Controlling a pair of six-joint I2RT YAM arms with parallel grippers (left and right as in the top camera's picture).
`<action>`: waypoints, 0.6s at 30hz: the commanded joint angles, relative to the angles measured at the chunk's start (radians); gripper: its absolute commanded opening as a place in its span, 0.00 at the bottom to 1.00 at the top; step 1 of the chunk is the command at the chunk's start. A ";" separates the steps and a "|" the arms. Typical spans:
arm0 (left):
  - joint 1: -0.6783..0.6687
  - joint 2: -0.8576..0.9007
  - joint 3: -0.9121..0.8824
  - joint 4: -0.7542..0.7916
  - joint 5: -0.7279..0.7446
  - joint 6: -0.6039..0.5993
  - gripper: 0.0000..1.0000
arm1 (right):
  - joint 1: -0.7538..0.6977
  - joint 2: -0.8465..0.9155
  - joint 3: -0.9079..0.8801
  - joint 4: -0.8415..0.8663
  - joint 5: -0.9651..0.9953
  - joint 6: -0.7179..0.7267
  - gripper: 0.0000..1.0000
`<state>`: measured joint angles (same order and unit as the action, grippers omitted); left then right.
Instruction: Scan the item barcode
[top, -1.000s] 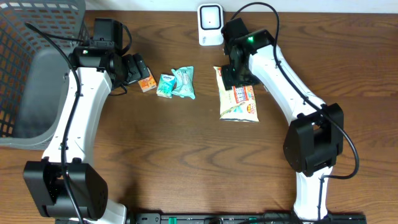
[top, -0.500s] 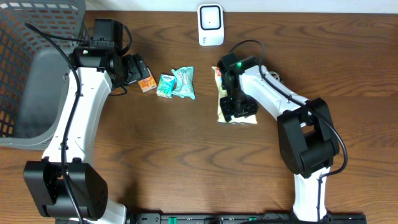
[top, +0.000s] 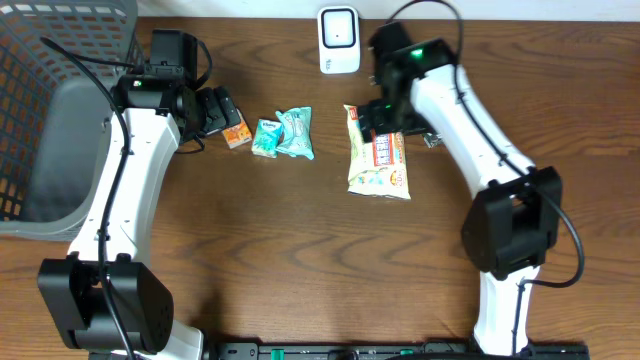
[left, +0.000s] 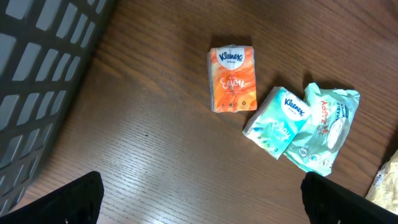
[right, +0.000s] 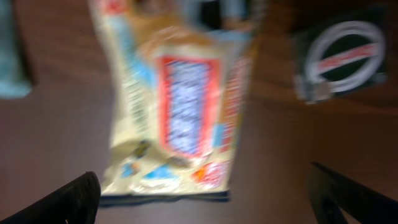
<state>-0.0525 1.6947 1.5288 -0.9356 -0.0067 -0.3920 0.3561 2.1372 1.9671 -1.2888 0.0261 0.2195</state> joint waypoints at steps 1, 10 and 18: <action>0.003 0.005 0.005 -0.003 -0.013 0.006 1.00 | -0.080 -0.003 -0.034 0.029 -0.069 -0.047 0.99; 0.003 0.005 0.005 -0.003 -0.013 0.006 1.00 | -0.195 -0.003 -0.278 0.230 -0.437 -0.158 0.98; 0.003 0.005 0.005 -0.003 -0.013 0.006 1.00 | -0.222 -0.003 -0.460 0.414 -0.583 -0.171 0.89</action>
<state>-0.0525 1.6947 1.5288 -0.9352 -0.0067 -0.3920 0.1390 2.1372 1.5543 -0.9115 -0.4713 0.0593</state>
